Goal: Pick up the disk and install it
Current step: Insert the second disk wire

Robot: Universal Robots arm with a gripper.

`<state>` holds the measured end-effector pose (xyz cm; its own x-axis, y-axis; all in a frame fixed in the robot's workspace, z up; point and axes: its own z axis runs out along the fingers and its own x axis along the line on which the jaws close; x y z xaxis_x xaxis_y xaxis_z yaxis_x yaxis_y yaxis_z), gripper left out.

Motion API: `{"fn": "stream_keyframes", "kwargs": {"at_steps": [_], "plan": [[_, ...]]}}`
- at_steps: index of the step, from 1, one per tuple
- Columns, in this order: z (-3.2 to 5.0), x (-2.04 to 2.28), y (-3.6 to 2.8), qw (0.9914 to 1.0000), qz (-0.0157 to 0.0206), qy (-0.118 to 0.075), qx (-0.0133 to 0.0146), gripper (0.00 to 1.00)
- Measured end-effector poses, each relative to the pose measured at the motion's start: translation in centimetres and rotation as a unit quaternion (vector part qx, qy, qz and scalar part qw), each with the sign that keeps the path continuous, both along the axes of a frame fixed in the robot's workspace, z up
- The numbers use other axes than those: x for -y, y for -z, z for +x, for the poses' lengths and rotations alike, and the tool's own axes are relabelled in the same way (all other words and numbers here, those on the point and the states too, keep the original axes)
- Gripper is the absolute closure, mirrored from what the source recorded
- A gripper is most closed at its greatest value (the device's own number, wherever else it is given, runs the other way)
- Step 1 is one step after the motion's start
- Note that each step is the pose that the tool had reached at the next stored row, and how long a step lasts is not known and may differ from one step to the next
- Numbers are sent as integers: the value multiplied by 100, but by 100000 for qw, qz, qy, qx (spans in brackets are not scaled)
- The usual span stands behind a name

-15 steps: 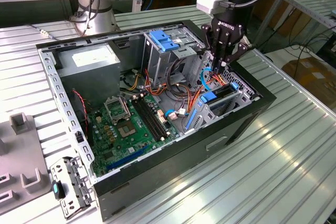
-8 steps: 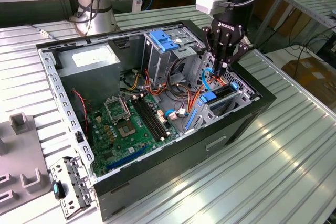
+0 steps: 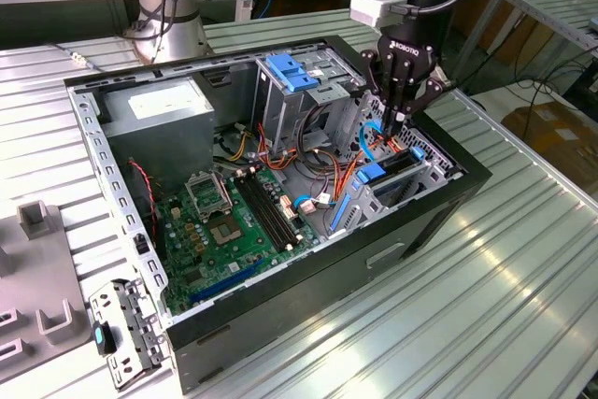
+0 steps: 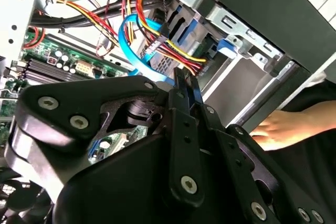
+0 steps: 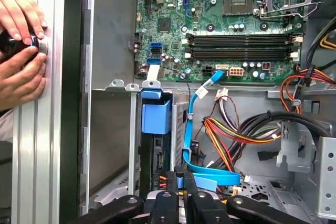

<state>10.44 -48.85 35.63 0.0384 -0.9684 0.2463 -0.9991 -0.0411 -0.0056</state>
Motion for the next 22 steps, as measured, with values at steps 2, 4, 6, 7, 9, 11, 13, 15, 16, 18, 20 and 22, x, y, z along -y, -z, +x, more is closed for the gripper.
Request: {"fn": "stream_keyframes", "kwargs": {"at_steps": [2, 4, 6, 7, 9, 11, 13, 15, 16, 18, 20, 22], "plan": [[-6, 89, 6, 99993, 1137, -203, 19, 84], [-12, 133, 9, 99988, 1511, -322, 13, 84], [-22, 186, 13, 99979, 1984, -434, 17, 84], [-30, 231, 18, 99970, 2383, -514, 18, 84], [-36, 298, 25, 99947, 3198, -576, 22, 84], [-36, 304, 25, 99938, 3468, -578, 24, 84], [-35, 304, 25, 99938, 3476, -581, 23, 84], [-36, 305, 25, 99938, 3476, -580, 22, 84], [-36, 305, 25, 99938, 3480, -582, 21, 84], [-36, 304, 26, 99938, 3485, -582, 22, 84], [-36, 304, 26, 99938, 3485, -580, 23, 84], [-36, 305, 26, 99937, 3489, -581, 22, 84]]}}
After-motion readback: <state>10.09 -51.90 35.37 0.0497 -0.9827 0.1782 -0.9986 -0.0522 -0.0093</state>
